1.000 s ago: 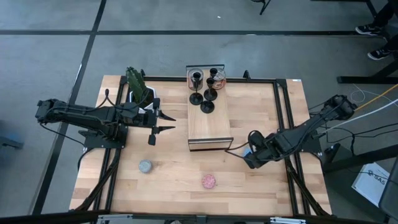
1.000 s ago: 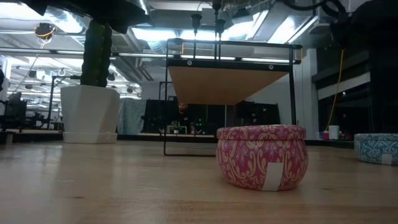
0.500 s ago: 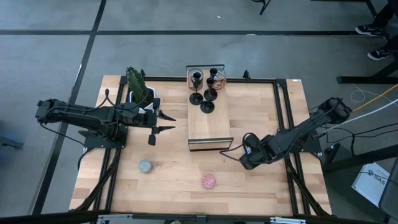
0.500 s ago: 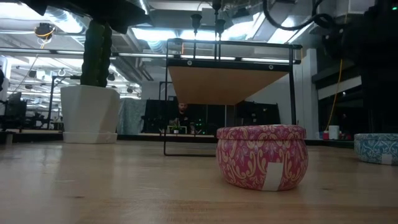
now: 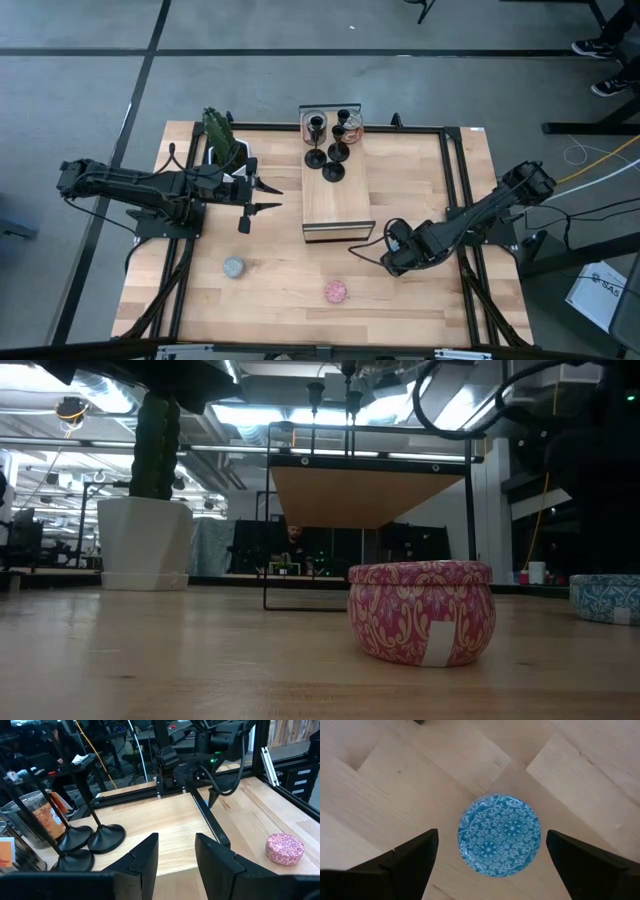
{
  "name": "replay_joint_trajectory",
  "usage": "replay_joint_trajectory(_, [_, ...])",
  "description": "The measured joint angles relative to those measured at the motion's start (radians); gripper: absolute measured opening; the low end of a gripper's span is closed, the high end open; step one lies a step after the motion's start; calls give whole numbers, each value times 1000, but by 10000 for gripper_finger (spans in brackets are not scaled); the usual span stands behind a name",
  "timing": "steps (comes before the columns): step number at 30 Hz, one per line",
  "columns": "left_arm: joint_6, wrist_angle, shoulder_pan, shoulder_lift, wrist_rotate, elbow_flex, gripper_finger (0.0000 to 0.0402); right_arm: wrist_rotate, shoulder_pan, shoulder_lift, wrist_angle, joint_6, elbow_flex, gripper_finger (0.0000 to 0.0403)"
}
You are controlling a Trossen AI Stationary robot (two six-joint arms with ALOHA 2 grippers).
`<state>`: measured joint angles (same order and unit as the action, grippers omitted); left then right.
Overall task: Pick & Place candle stick holders
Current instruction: Put the small blue scented candle on the shelf
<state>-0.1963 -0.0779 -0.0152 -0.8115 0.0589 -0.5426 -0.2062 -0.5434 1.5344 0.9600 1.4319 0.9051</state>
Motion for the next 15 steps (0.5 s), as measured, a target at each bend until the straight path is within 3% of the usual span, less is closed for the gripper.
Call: replay_joint_trajectory(15, [0,0,0,0,0,0,122,-1,0,51,-2,-5,0,374])
